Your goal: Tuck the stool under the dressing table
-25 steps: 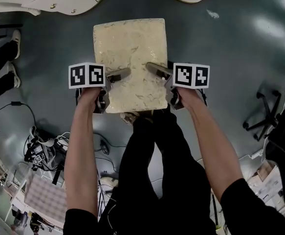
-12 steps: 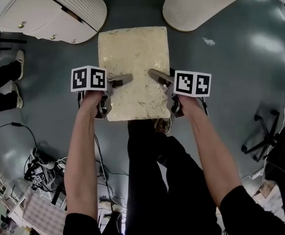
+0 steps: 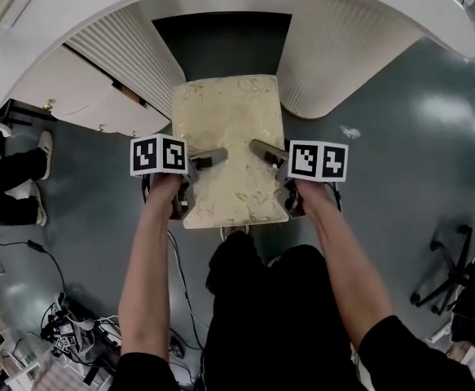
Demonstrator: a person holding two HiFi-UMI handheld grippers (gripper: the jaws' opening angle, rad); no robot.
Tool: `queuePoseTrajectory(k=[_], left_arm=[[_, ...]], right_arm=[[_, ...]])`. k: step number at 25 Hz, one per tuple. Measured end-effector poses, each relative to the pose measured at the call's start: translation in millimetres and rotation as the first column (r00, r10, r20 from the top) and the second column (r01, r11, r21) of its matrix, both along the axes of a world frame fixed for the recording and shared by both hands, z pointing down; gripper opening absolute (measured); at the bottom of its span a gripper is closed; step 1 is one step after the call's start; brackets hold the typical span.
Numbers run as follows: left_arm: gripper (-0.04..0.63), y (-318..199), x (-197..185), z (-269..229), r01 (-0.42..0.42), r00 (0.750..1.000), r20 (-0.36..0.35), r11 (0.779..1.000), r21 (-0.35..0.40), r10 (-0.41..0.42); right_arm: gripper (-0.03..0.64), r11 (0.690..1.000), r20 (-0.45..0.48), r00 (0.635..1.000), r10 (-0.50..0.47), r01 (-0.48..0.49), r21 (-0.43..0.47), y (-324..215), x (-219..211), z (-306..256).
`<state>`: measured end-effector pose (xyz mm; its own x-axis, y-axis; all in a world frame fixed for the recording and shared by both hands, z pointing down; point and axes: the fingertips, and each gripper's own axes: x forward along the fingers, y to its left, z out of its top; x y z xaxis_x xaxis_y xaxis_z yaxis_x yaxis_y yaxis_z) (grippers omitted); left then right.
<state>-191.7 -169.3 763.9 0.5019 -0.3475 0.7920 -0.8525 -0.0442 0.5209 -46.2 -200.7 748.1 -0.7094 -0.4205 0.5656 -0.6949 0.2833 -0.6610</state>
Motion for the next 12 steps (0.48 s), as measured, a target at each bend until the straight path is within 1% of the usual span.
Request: queuePoseTrajectory(k=[4, 6, 9, 12], left_arm=[[0.588, -29, 0, -3, 0.049, 0.999, 0.006, 0.998, 0.048, -0.05], [0.589, -46, 3, -6, 0.061, 0.998, 0.005, 0.995, 0.078, -0.062], [0.591, -70, 12, -9, 0.052, 0.998, 0.019, 0.991, 0.123, -0.055], [0.591, -83, 12, -8, 0.044, 0.998, 0.042, 0.989, 0.138, -0.05]], right_arm=[[0.341, 0.999, -0.012, 1.0, -0.021, 0.021, 0.037, -35, -1, -4], [0.341, 0.998, -0.017, 1.0, -0.014, 0.015, 0.069, -51, 4, -9], [0.341, 0.994, -0.006, 1.0, 0.026, -0.025, 0.108, -71, 14, -11], [0.341, 0.992, 0.024, 0.999, 0.045, -0.048, 0.118, -83, 15, -6]])
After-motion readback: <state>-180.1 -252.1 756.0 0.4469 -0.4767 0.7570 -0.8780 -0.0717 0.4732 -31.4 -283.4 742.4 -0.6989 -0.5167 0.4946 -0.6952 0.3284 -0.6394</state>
